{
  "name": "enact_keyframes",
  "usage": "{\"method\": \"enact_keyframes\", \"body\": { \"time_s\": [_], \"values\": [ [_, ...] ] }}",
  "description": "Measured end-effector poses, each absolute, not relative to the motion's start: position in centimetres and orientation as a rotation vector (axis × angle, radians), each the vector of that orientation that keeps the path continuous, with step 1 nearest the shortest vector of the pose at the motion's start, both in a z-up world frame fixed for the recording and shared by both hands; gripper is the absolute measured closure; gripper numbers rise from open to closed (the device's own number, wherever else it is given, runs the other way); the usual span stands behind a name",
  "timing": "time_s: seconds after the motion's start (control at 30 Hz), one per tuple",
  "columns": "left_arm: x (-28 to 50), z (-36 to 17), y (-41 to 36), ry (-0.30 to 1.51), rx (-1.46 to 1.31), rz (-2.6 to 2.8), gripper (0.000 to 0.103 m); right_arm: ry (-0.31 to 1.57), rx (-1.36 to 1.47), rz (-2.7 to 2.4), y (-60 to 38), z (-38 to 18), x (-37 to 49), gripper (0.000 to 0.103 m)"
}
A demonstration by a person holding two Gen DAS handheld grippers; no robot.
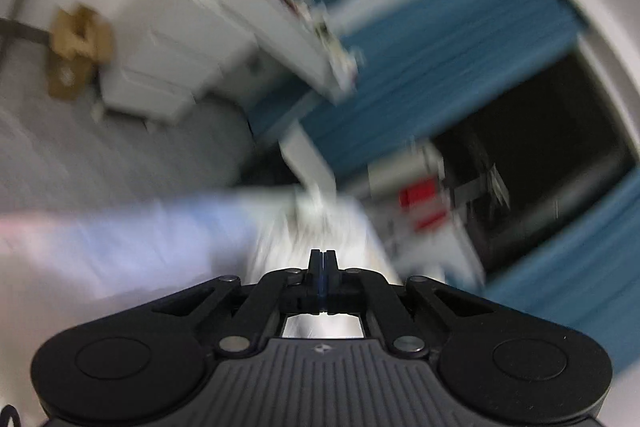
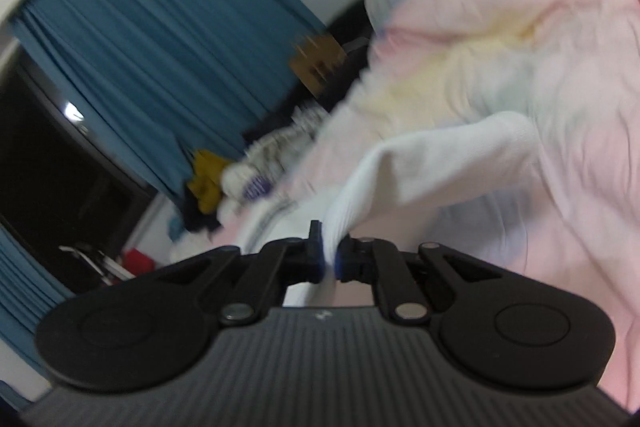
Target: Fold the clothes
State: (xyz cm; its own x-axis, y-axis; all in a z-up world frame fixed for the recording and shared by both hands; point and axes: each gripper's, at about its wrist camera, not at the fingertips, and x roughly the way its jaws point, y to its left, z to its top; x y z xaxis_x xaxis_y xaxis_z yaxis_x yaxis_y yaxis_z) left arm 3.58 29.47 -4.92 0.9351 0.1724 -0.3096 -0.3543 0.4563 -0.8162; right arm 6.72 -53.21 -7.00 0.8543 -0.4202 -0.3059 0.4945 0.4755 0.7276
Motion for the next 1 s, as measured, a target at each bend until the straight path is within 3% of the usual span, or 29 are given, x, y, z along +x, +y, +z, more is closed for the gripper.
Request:
{"method": "enact_keyframes", "body": {
  "time_s": [0.1, 0.33, 0.4, 0.47, 0.53, 0.7, 0.73, 0.8, 0.87, 0.9, 1.0],
  "values": [
    [2.5, -4.0, 33.2, 0.196, -1.141, 0.3, 0.103, 0.099, 0.907, -0.552, -53.5, -6.3, 7.6, 0.095],
    [4.9, -8.2, 30.5, 0.498, -1.162, 0.271, 0.101, 0.141, 0.915, -0.56, -53.2, -7.5, 10.3, 0.095],
    [6.4, -10.8, 28.9, 0.6, -1.201, 0.266, 0.089, 0.142, 0.916, -0.56, -53.0, -7.7, 10.4, 0.095],
    [8.1, -13.1, 27.8, 0.672, -1.212, 0.289, 0.065, 0.145, 0.901, -0.558, -53.0, -7.7, 10.5, 0.095],
    [9.7, -15.2, 26.6, 0.723, -1.223, 0.3, 0.05, 0.146, 0.904, -0.566, -53.1, -7.9, 10.3, 0.095],
    [12.5, -16.9, 23.8, 0.734, -1.169, 0.303, 0.022, 0.156, 0.891, -0.569, -53.3, -8.7, 10.9, 0.095],
    [13.0, -16.9, 23.5, 0.718, -1.158, 0.302, 0.023, 0.156, 0.888, -0.571, -53.3, -8.8, 11.1, 0.095],
    [13.6, -16.9, 23.0, 0.705, -1.134, 0.312, 0.043, 0.157, 0.868, -0.568, -53.1, -9.0, 11.5, 0.095],
    [13.2, -16.8, 23.3, 0.707, -1.159, 0.312, 0.079, 0.145, 0.844, -0.563, -53.0, -9.0, 11.8, 0.095],
    [12.7, -16.7, 23.8, 0.699, -1.187, 0.291, 0.085, 0.134, 0.835, -0.562, -52.9, -8.9, 11.7, 0.095],
    [11.6, -15.2, 25.5, 0.646, -1.257, 0.221, 0.09, 0.093, 0.824, -0.533, -53.0, -8.6, 11.8, 0.095]
  ]
}}
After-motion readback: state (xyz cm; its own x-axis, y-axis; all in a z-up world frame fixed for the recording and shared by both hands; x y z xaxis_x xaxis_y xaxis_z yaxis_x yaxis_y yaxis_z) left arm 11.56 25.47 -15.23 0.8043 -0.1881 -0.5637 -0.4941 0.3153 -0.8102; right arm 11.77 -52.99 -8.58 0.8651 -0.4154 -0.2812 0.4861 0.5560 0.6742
